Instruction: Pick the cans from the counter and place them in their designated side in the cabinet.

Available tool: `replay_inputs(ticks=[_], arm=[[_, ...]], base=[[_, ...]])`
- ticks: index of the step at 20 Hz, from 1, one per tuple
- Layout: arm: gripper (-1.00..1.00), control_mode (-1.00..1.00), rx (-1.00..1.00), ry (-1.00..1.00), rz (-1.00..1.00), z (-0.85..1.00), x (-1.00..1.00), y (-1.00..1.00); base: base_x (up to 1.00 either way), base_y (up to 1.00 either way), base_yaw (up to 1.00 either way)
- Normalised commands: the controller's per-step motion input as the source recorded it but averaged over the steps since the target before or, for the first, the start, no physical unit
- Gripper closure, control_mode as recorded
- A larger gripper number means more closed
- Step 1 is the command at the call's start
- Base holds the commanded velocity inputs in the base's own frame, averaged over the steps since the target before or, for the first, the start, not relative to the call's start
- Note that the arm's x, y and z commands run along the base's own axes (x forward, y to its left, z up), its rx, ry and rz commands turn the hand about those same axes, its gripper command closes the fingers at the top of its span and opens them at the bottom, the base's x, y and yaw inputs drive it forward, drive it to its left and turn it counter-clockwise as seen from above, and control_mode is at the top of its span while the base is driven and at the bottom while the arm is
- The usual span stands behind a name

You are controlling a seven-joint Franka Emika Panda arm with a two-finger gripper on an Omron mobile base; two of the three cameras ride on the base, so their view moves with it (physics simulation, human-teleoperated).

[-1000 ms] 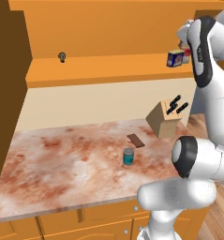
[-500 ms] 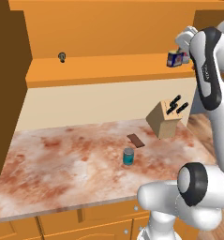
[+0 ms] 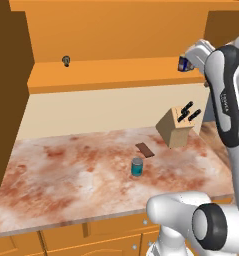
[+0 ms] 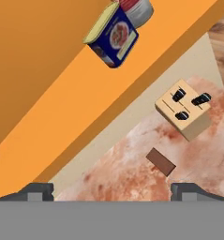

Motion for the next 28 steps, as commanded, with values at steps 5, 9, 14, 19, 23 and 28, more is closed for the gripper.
replay_inputs(ticks=[5, 9, 14, 19, 23, 28], arm=[[-1.00, -1.00, 0.00, 0.00, 0.03, -0.19, -0.43, 0.28], [-1.00, -1.00, -0.02, 0.00, 0.04, -0.19, -0.42, 0.20], [-1.00, -1.00, -0.08, 0.00, 0.05, -0.26, -0.48, 0.26], [-1.00, -1.00, -0.12, 0.00, 0.07, -0.29, -0.46, 0.31], [-1.00, -1.00, -0.11, 0.00, 0.09, -0.18, -0.29, 0.10], [-1.00, -1.00, -0.08, 0.02, 0.11, -0.12, -0.21, 0.08]], base=[[0.00, 0.00, 0.00], [0.00, 0.00, 0.00], [0.00, 0.00, 0.00], [0.00, 0.00, 0.00], [0.00, 0.00, 0.00], [0.00, 0.00, 0.00]])
